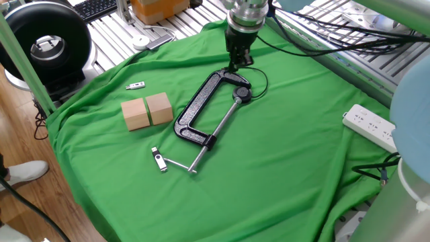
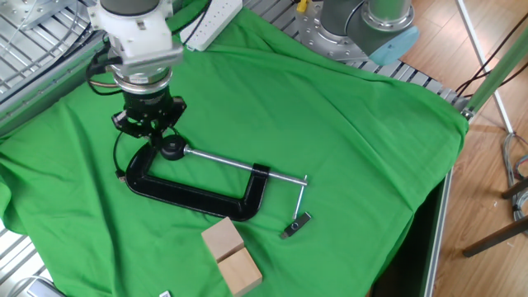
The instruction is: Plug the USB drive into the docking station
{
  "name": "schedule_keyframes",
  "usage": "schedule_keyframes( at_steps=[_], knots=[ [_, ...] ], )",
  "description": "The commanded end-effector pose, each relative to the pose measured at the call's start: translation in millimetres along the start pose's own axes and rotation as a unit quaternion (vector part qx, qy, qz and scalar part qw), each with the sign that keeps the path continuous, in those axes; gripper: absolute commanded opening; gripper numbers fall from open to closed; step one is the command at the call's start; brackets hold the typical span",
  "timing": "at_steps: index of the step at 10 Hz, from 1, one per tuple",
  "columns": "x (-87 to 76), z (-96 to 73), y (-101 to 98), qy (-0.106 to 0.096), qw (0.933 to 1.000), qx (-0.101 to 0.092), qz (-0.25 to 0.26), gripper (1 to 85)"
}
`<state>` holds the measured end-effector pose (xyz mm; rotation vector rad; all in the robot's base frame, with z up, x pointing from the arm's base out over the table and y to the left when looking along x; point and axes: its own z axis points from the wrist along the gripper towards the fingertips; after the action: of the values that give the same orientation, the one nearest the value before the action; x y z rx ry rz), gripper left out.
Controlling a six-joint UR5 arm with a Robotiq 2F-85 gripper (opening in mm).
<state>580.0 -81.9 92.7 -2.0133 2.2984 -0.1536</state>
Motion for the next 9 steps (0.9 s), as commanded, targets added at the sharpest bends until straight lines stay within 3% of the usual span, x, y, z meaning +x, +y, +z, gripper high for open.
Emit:
schedule_keyframes(
  at_steps=[1, 2, 3, 5, 6, 8, 9],
  knots=[
    [16.3, 5.7, 10.9, 0.018, 0.9856, -0.005, -0.168, 1.7],
    [13.8, 11.2, 13.6, 0.009, 0.9750, -0.002, -0.222, 1.7],
    [15.1, 13.3, 11.0, 0.002, 0.9692, 0.009, -0.246, 1.7],
    [2.3, 13.8, 11.0, -0.031, 0.9522, 0.027, -0.303, 1.7],
    [0.8, 12.2, 13.5, -0.034, 0.9456, 0.025, -0.323, 1.7],
    [7.7, 16.1, 26.2, -0.029, 0.9352, 0.000, -0.353, 1.7],
    [16.3, 18.6, 32.3, -0.017, 0.9349, -0.015, -0.354, 1.7]
  ],
)
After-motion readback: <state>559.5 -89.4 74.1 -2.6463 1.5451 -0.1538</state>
